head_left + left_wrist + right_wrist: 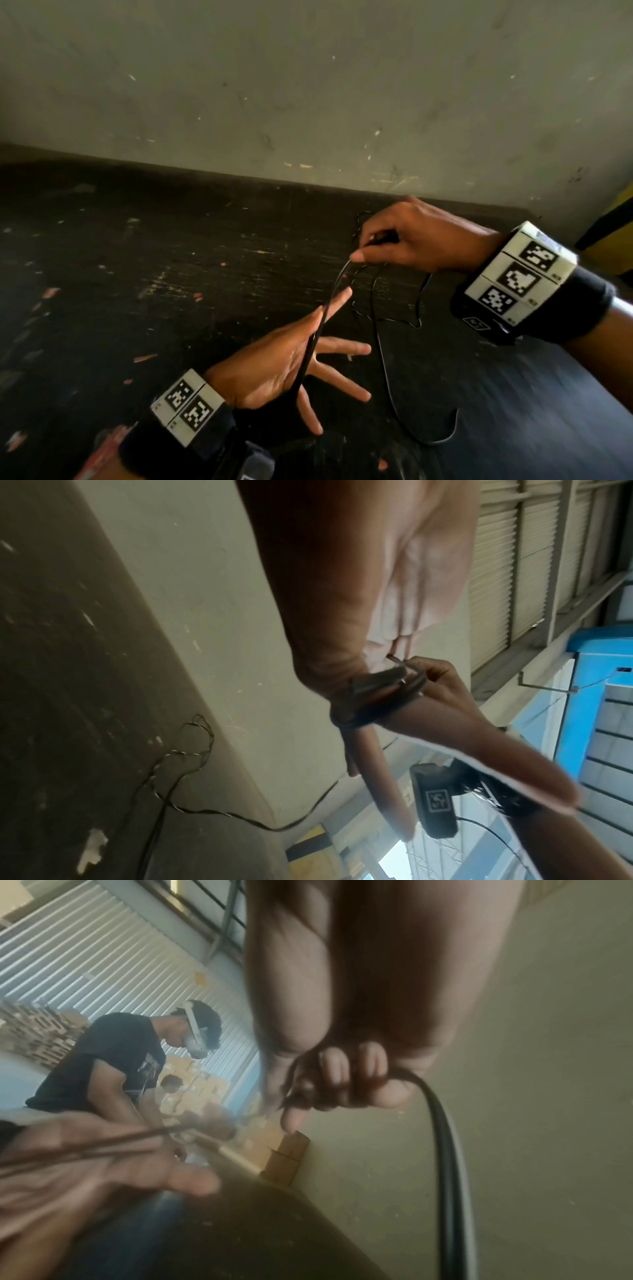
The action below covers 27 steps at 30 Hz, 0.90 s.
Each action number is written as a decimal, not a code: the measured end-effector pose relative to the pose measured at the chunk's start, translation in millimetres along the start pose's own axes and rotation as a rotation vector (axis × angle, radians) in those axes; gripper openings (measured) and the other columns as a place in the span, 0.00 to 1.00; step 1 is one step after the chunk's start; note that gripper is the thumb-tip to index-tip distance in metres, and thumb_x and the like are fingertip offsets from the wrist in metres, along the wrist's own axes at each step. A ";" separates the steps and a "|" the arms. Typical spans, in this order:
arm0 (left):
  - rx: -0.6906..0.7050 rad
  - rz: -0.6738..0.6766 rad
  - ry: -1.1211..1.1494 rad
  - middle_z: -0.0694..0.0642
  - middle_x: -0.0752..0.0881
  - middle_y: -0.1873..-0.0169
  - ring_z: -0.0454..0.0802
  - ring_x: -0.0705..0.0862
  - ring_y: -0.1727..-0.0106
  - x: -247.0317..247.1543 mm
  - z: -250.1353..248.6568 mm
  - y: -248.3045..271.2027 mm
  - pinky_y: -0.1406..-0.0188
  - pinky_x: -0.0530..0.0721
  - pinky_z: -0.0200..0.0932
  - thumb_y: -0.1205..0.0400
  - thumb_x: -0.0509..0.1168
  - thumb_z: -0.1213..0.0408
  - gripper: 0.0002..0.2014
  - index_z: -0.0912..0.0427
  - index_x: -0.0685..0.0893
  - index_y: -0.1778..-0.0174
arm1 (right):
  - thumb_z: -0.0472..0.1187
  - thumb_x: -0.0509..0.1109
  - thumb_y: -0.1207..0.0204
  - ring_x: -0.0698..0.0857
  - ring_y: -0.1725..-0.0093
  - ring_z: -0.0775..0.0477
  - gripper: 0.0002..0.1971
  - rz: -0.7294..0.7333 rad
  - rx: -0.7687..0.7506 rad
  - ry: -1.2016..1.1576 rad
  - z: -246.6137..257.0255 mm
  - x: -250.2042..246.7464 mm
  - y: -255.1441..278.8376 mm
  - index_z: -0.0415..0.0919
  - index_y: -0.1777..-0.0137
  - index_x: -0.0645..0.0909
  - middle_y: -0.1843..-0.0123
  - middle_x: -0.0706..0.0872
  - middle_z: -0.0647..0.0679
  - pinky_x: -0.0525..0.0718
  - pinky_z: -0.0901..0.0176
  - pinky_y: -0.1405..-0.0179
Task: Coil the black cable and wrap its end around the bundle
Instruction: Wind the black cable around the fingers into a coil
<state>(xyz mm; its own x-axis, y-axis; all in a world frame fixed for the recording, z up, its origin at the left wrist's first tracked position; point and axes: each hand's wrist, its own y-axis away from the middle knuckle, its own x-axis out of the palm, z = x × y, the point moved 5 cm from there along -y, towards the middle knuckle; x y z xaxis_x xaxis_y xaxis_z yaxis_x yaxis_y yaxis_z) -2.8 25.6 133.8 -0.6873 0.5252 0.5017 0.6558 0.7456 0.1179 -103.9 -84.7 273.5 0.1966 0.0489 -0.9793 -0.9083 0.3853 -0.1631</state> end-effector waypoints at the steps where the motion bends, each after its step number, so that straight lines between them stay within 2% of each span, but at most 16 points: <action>1: 0.002 0.040 0.010 0.59 0.73 0.23 0.72 0.77 0.30 3.8 -1.4 0.0 0.72 0.91 0.51 0.20 0.49 0.39 0.24 0.20 0.55 0.26 | 0.61 0.64 0.29 0.80 0.70 0.60 0.19 -0.008 -0.004 0.012 -1.6 -0.6 -1.1 0.46 0.60 0.85 0.70 0.81 0.57 0.72 0.72 0.73; 4: 0.017 0.130 0.031 0.60 0.73 0.23 0.74 0.75 0.29 14.6 -7.1 1.0 0.73 0.91 0.49 0.19 0.47 0.40 0.23 0.20 0.57 0.27 | 0.66 0.62 0.31 0.80 0.71 0.58 0.24 -0.031 0.031 0.001 -12.1 2.1 -2.5 0.43 0.63 0.84 0.71 0.82 0.52 0.72 0.71 0.74; 6: 0.037 0.156 0.036 0.61 0.73 0.23 0.72 0.78 0.32 19.2 -13.2 1.4 0.74 0.91 0.48 0.19 0.46 0.40 0.23 0.20 0.57 0.26 | 0.66 0.60 0.31 0.79 0.72 0.57 0.25 -0.029 0.077 -0.071 -20.4 12.9 -0.9 0.43 0.63 0.83 0.72 0.82 0.51 0.74 0.71 0.74; 9: 0.130 0.128 0.030 0.60 0.75 0.25 0.66 0.85 0.38 20.2 -31.0 -0.4 0.76 0.91 0.49 0.19 0.44 0.40 0.23 0.20 0.58 0.27 | 0.55 0.60 0.23 0.80 0.74 0.58 0.20 -0.066 0.115 -0.191 -23.3 43.6 5.0 0.41 0.63 0.85 0.72 0.82 0.54 0.74 0.71 0.74; 12: 0.269 0.052 0.074 0.61 0.75 0.25 0.67 0.85 0.39 11.9 -58.0 -7.2 0.76 0.91 0.51 0.19 0.45 0.40 0.24 0.23 0.58 0.25 | 0.36 0.60 0.18 0.82 0.72 0.55 0.13 -0.124 0.146 -0.423 -13.3 80.4 13.2 0.36 0.59 0.84 0.69 0.84 0.44 0.76 0.71 0.73; 13: 0.308 0.007 0.081 0.62 0.75 0.25 0.67 0.85 0.39 6.4 -66.0 -9.9 0.75 0.91 0.51 0.19 0.46 0.40 0.25 0.24 0.58 0.24 | 0.34 0.59 0.18 0.82 0.72 0.55 0.12 -0.125 0.175 -0.486 -6.3 90.5 15.3 0.35 0.57 0.84 0.68 0.83 0.44 0.77 0.71 0.74; 16: 0.391 -0.160 0.046 0.62 0.72 0.23 0.67 0.85 0.39 -12.2 -82.1 -17.1 0.72 0.91 0.50 0.21 0.48 0.39 0.26 0.24 0.55 0.24 | 0.40 0.57 0.16 0.79 0.77 0.60 0.10 0.005 0.310 -0.605 19.0 120.1 19.6 0.41 0.45 0.80 0.70 0.80 0.52 0.76 0.71 0.81; 18: 0.430 -0.266 -0.002 0.62 0.71 0.23 0.67 0.85 0.39 -26.5 -87.6 -20.0 0.69 0.92 0.51 0.22 0.49 0.40 0.29 0.24 0.51 0.23 | 0.42 0.58 0.16 0.78 0.78 0.59 0.12 0.145 0.347 -0.657 34.5 132.5 23.5 0.44 0.36 0.76 0.70 0.80 0.52 0.77 0.71 0.81; 20: 0.444 -0.341 -0.048 0.62 0.69 0.21 0.66 0.86 0.39 -39.3 -88.4 -21.4 0.65 0.92 0.55 0.22 0.50 0.40 0.30 0.24 0.49 0.23 | 0.42 0.59 0.17 0.79 0.77 0.59 0.13 0.247 0.370 -0.712 46.4 133.7 29.0 0.43 0.35 0.75 0.69 0.81 0.51 0.80 0.69 0.80; 22: 0.422 -0.398 -0.114 0.61 0.67 0.20 0.64 0.86 0.40 -48.5 -83.9 -21.8 0.60 0.91 0.59 0.20 0.48 0.40 0.28 0.23 0.49 0.24 | 0.42 0.60 0.17 0.80 0.76 0.56 0.10 0.268 0.381 -0.688 53.3 124.3 32.5 0.41 0.40 0.77 0.69 0.82 0.50 0.81 0.66 0.79; 24: 0.372 -0.439 -0.215 0.59 0.65 0.19 0.62 0.87 0.40 -52.9 -75.0 -23.0 0.56 0.90 0.63 0.20 0.48 0.40 0.27 0.21 0.49 0.25 | 0.43 0.61 0.17 0.81 0.75 0.56 0.07 0.249 0.342 -0.585 57.7 106.1 31.7 0.43 0.48 0.80 0.68 0.83 0.50 0.83 0.65 0.77; 27: 0.276 -0.424 -0.401 0.58 0.67 0.20 0.60 0.89 0.45 -49.7 -54.3 -27.0 0.62 0.90 0.59 0.22 0.48 0.37 0.27 0.19 0.49 0.26 | 0.43 0.64 0.20 0.79 0.72 0.60 0.07 0.211 0.175 -0.236 61.8 69.8 26.2 0.43 0.52 0.84 0.66 0.82 0.55 0.82 0.64 0.69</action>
<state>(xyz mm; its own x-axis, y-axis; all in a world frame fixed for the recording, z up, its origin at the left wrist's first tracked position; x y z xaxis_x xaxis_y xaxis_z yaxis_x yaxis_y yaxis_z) 30.6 -42.9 152.2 -0.9674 0.2349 0.0947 0.2345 0.9720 -0.0157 -91.1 -14.3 208.3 0.1099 0.3477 -0.9312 -0.8651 0.4948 0.0827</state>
